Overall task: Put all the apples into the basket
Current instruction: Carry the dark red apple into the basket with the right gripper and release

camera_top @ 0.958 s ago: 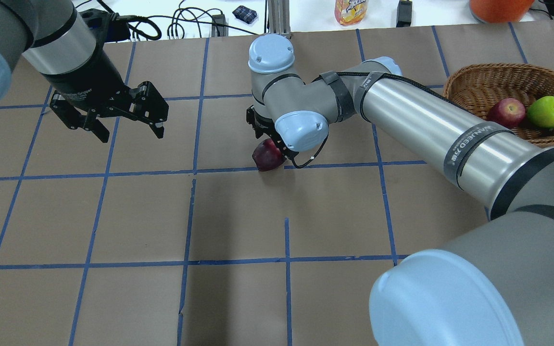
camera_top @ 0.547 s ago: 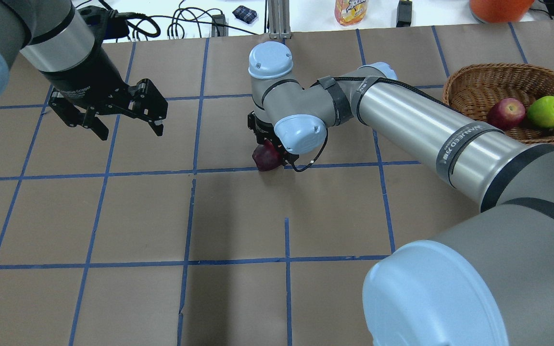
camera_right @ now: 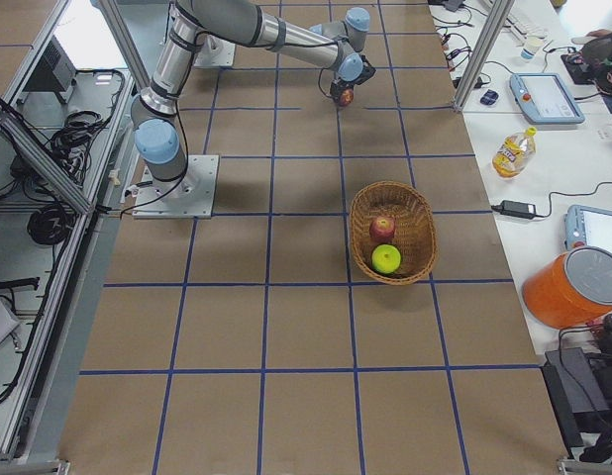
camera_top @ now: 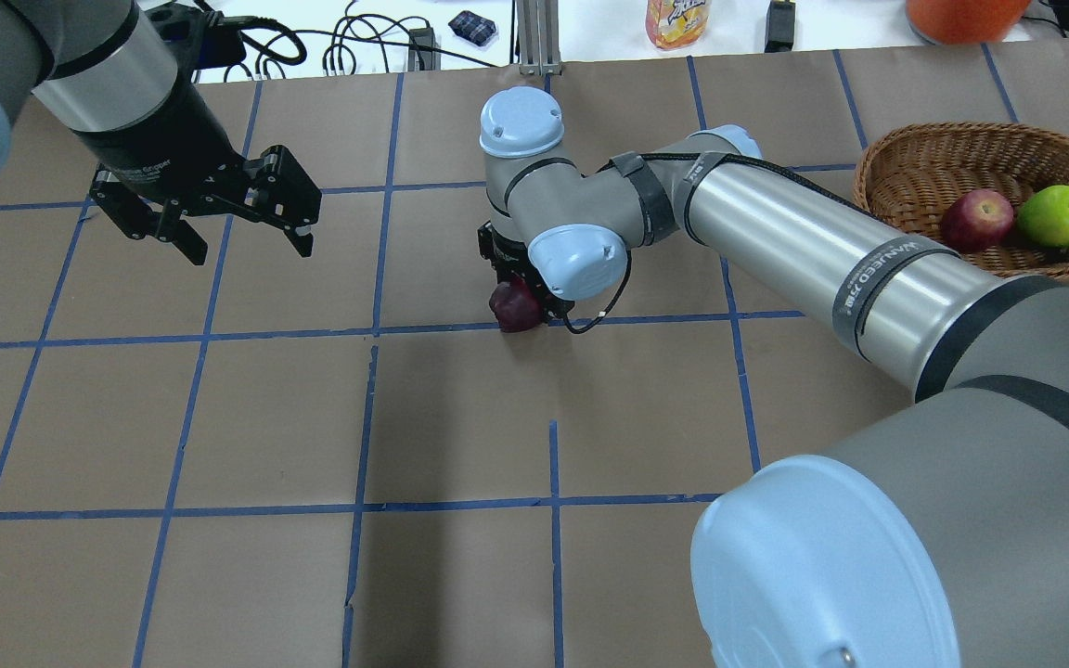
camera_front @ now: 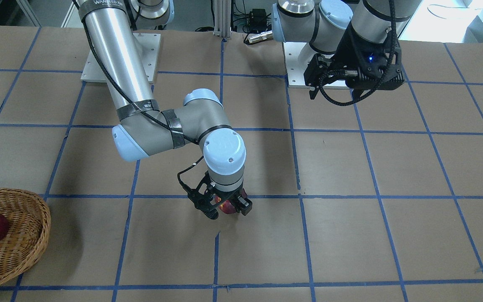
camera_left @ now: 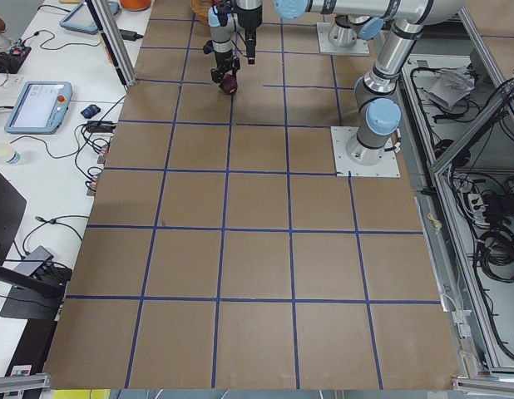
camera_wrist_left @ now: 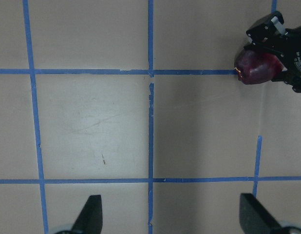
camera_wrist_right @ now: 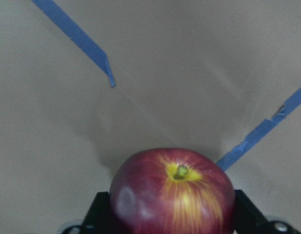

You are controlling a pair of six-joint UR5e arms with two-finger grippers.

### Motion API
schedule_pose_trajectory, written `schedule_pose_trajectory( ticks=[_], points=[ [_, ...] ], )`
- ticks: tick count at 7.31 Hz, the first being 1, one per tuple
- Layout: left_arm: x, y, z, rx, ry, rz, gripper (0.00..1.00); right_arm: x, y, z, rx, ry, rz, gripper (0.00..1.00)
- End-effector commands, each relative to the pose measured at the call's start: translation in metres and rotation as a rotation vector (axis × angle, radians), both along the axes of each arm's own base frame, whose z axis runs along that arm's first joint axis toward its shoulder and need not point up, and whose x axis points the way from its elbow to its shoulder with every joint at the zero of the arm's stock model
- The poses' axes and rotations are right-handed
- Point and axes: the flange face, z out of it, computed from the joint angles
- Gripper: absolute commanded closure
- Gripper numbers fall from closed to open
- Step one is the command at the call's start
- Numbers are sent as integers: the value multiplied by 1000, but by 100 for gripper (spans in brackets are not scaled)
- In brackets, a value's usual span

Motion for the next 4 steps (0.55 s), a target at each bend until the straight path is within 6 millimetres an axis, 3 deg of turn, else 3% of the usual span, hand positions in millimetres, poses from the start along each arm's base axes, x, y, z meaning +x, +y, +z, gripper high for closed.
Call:
schedule_pose_trajectory(
  ticks=[1, 2, 4],
  points=[
    [0, -1, 1, -3, 4, 0, 0, -11, -17, 39, -56, -18, 19, 100],
    [0, -2, 0, -2, 9, 0, 0, -24, -27, 68, -68, -18, 23, 100],
    [0, -1, 2, -5, 6, 0, 0, -105, -51, 130, 42, 17, 119, 100]
  ],
)
